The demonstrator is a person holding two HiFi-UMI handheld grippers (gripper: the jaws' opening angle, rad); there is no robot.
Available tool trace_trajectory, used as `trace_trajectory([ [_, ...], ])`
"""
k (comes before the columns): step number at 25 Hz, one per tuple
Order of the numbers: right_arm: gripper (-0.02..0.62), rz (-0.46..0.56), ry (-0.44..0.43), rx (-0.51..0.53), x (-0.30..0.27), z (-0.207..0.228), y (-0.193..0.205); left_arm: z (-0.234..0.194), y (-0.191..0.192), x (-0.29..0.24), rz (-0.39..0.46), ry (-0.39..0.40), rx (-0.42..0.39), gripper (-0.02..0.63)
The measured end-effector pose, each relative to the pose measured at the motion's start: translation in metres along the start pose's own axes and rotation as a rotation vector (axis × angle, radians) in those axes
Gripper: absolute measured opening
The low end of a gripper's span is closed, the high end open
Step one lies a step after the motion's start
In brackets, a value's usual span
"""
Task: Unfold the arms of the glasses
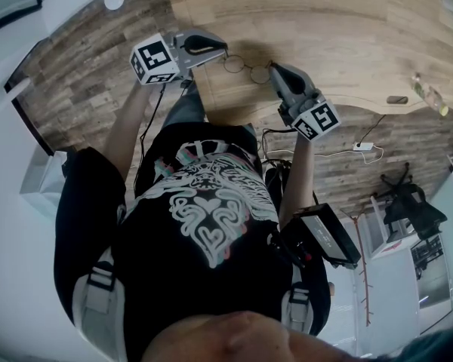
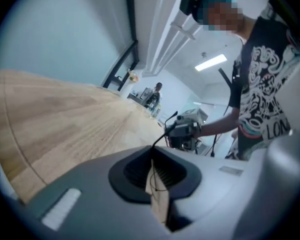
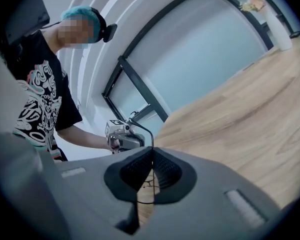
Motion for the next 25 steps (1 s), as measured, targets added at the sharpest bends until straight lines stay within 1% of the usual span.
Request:
trace_trajectory([
  [2,0.002,0.008,0.0,-0.034,0.0,0.004,0.002,-0.006,0.004,0.0,0.004,0.012,0.106,0.002],
  [4,0.002,0.026,-0.004,-0.089,0.001,0.009,0.003,-0.013,0.008,-0.002,0.004,0.024,0.222,0.002],
  [8,0.002,0.044,-0.03,-0.194,0.0,0.017,0.008,-0.021,0.011,-0.006,0.015,0.041,0.384,0.002],
  [11,0.002,0.069,-0.045,-0.263,0.001,0.022,0.01,-0.024,0.016,-0.01,0.03,0.083,0.514,0.002],
  [13,0.002,0.088,-0.051,-0.305,0.004,0.026,0.012,-0.024,0.017,-0.011,0.064,0.112,0.59,0.002],
  [15,0.002,0.104,-0.055,-0.331,0.006,0.028,0.013,-0.026,0.017,-0.011,0.093,0.13,0.647,0.003],
  [17,0.002,0.115,-0.059,-0.348,0.007,0.028,0.013,-0.027,0.018,-0.011,0.103,0.134,0.689,0.003],
  [20,0.002,0.135,-0.075,-0.375,0.006,0.027,0.013,-0.026,0.02,-0.011,0.105,0.142,0.726,0.003],
  [23,0.002,0.159,-0.088,-0.4,0.009,0.026,0.014,-0.023,0.021,-0.01,0.13,0.158,0.765,0.005],
  [25,0.002,0.16,-0.091,-0.405,0.011,0.025,0.016,-0.021,0.022,-0.011,0.146,0.171,0.774,0.005],
])
Point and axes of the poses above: the fingertips, and each gripper's own axes: x backward along the fingers, z to its right, y out of its underside, the point moved 2 cm from there along x, backward along the fingers, and after that the axes turned 5 degrees about -z, right-handed, at the moved point
